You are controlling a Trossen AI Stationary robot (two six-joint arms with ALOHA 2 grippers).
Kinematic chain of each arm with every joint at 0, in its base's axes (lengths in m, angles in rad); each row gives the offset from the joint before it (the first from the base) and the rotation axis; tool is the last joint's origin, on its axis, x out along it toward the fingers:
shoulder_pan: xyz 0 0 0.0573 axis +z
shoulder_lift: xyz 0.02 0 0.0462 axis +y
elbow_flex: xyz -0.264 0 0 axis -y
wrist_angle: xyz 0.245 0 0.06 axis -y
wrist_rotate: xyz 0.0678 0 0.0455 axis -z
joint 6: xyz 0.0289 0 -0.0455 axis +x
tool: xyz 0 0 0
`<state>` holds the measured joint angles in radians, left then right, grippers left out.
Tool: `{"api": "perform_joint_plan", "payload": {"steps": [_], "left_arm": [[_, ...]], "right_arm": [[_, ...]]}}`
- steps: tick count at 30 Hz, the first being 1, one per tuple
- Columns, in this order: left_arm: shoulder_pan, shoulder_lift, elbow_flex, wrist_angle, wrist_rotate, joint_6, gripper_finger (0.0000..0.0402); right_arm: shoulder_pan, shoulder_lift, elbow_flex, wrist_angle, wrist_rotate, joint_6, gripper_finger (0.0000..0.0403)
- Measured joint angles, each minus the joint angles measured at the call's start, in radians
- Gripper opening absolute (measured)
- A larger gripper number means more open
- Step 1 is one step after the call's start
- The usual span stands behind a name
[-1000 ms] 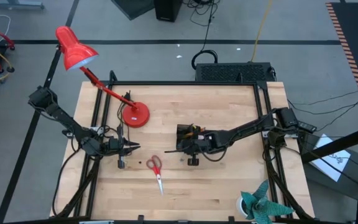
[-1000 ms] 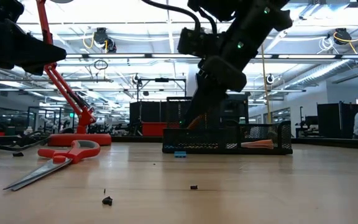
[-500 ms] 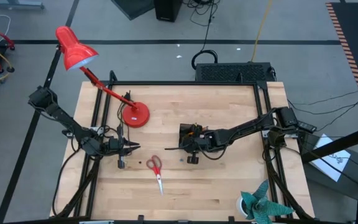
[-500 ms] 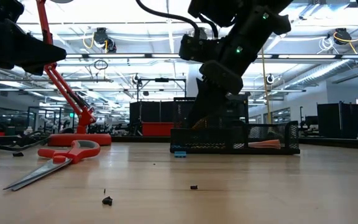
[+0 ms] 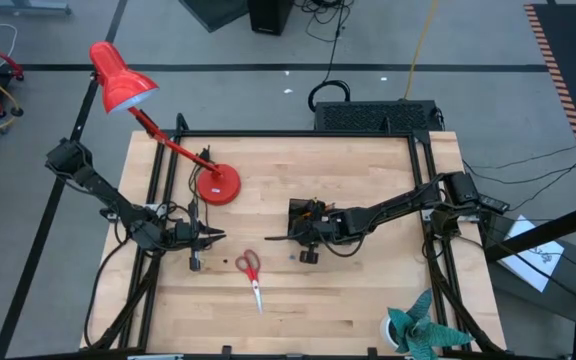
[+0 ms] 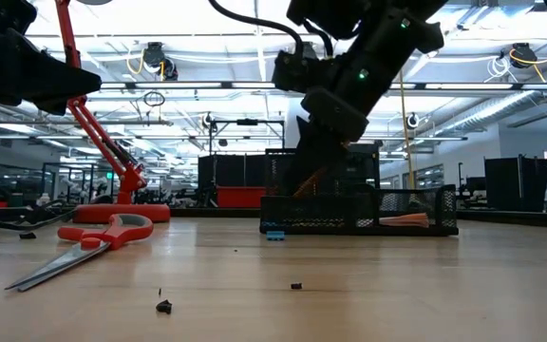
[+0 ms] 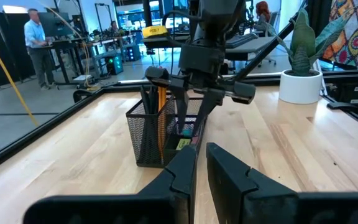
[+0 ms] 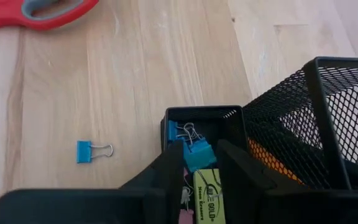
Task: Pick and place office supplies into organizer
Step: Put the blue binder clip into the black desk organizer
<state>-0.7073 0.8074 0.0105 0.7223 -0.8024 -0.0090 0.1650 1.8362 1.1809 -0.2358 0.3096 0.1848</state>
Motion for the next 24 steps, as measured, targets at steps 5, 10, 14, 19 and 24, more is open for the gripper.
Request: {"api": "perform_joint_plan", "payload": {"steps": [5, 10, 14, 19, 24], "left_arm": [[0.0, 0.0, 0.0, 0.0, 0.0, 0.0, 0.0047], [0.0, 0.0, 0.0, 0.0, 0.0, 0.0, 0.0047], [0.0, 0.0, 0.0, 0.0, 0.0, 0.0, 0.0047], [0.0, 0.0, 0.0, 0.001, 0.0, -0.005, 0.0047], [0.0, 0.0, 0.0, 0.004, 0.0, -0.005, 0.0047]], "right_arm": [[0.0, 0.0, 0.001, -0.002, 0.0, 0.021, 0.0145], [0.0, 0.0, 0.001, -0.002, 0.0, 0.009, 0.0168], [0.011, -0.025, 0.001, 0.013, 0.004, -0.034, 0.0164], [0.061, -0.1, 0.001, 0.053, -0.018, -0.156, 0.0161], [0.103, -0.148, 0.001, 0.038, -0.198, -0.363, 0.0161]]}}
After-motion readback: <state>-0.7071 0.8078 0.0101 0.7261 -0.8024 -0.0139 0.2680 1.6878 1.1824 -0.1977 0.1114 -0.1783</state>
